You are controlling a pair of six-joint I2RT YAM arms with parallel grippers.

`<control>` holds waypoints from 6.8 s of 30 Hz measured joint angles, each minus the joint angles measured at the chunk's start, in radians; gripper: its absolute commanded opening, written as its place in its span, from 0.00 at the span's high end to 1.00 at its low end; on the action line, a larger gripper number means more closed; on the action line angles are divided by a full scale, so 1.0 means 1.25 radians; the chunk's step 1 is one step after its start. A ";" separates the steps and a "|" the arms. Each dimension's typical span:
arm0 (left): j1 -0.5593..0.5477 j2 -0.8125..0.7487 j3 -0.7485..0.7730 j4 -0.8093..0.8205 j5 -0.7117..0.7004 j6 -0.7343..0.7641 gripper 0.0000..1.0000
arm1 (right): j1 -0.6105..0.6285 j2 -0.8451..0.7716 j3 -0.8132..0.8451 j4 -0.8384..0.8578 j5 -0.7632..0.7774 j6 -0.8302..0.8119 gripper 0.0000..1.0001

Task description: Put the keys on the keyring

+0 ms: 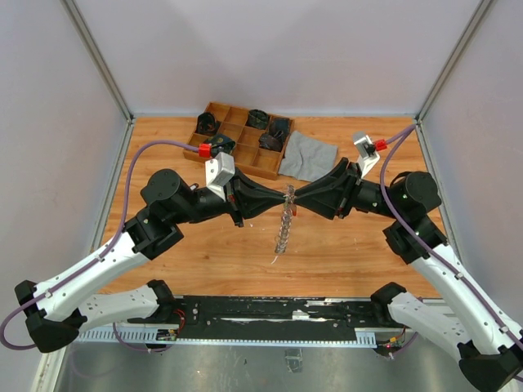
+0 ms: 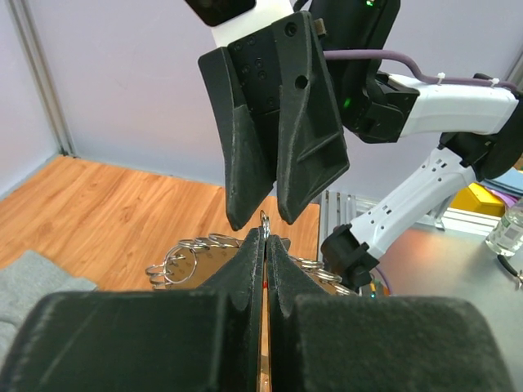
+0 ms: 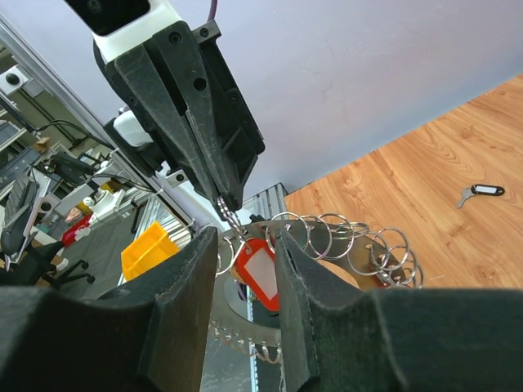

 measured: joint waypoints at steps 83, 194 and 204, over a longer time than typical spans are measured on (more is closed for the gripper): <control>0.000 -0.003 -0.004 0.011 0.006 -0.002 1.00 | 0.022 -0.034 0.114 -0.253 0.067 -0.220 0.57; 0.000 -0.003 -0.004 0.018 0.012 -0.014 1.00 | 0.065 0.012 0.047 -0.053 0.017 -0.274 0.76; 0.000 -0.003 -0.004 0.018 0.012 -0.014 0.99 | 0.068 0.013 0.046 -0.051 0.005 -0.274 0.81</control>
